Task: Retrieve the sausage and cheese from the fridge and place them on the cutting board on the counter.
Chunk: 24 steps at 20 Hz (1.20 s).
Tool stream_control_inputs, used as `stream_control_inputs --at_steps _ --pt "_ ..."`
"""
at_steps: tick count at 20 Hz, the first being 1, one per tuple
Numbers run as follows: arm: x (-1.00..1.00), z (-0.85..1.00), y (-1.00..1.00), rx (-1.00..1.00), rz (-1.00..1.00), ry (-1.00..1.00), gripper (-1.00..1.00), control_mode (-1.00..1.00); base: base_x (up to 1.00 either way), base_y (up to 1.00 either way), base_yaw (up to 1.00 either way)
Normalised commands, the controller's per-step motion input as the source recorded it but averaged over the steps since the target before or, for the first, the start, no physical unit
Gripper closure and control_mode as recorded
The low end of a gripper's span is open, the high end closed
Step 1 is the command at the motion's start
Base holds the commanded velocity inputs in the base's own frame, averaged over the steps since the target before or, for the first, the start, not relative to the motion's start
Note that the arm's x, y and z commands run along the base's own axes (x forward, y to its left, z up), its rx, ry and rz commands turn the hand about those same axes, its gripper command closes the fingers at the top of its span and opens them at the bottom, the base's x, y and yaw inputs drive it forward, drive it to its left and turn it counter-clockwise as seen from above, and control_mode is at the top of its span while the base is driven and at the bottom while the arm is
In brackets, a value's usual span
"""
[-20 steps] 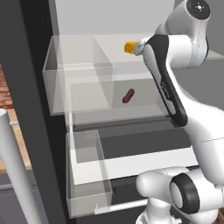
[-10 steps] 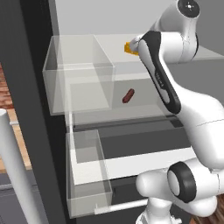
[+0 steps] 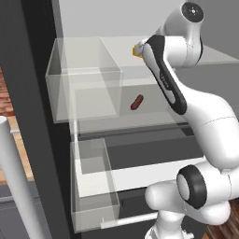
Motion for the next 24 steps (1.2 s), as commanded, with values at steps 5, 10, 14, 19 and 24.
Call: stream_control_inputs --at_steps 5,10,14,19,24 --pt "0.40 0.00 0.00 0.04 0.00 0.07 -1.00 -1.00 0.00 0.00 0.00" --pt "0.53 0.00 0.00 0.03 0.00 0.08 -1.00 -1.00 0.00 0.00 0.00" --pt "0.34 -0.02 0.00 0.01 0.00 0.02 -1.00 -1.00 0.00 0.00 0.00" --pt "0.07 -0.14 0.00 0.00 0.00 0.00 -1.00 -1.00 0.00 0.00 0.00" --pt "0.00 -0.33 0.00 0.00 -0.02 0.00 -1.00 -1.00 0.00 0.00 0.00"
